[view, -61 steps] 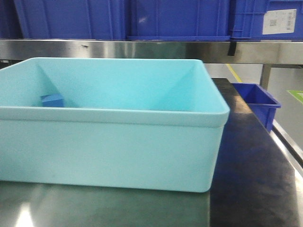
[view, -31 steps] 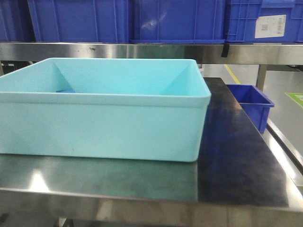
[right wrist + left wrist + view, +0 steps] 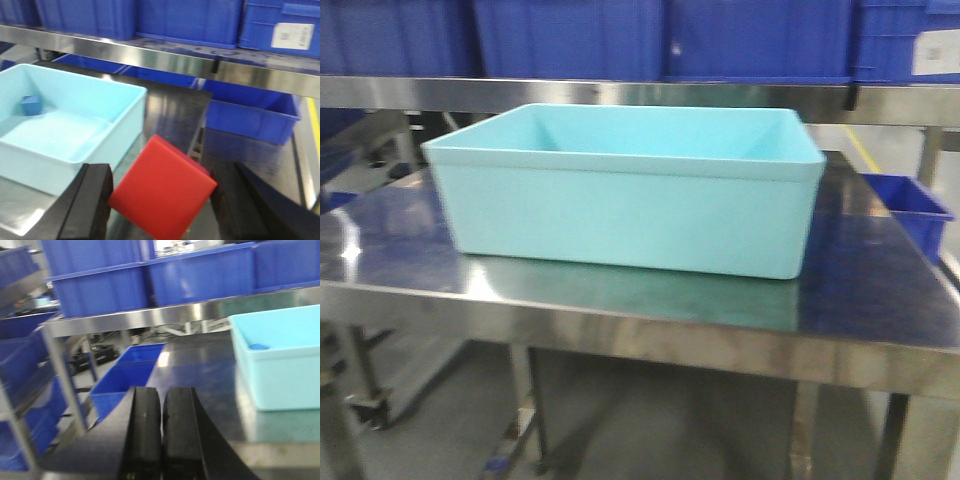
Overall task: Pick red cube and place on left shelf
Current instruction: 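Back away from the table and turn, holding the red cube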
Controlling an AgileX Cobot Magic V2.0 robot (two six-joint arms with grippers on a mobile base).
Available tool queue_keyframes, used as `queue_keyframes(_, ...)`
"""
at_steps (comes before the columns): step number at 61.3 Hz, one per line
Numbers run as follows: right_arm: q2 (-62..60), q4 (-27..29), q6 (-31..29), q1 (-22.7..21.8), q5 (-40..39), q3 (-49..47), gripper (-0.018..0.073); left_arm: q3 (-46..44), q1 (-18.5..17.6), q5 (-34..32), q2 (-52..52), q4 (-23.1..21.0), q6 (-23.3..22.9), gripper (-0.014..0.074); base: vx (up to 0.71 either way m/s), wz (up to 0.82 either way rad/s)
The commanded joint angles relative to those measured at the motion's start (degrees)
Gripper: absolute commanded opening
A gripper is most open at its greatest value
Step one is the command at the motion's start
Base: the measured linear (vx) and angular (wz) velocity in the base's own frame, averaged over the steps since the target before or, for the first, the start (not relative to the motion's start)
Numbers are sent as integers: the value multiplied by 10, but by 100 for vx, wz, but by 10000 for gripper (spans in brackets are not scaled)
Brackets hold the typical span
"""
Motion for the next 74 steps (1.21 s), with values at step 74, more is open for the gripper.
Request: queue_keyframes(74, 2, -3, -1, -3, -49, -18, 49, 13, -1, -52, 5, -3, 0, 106, -16, 39)
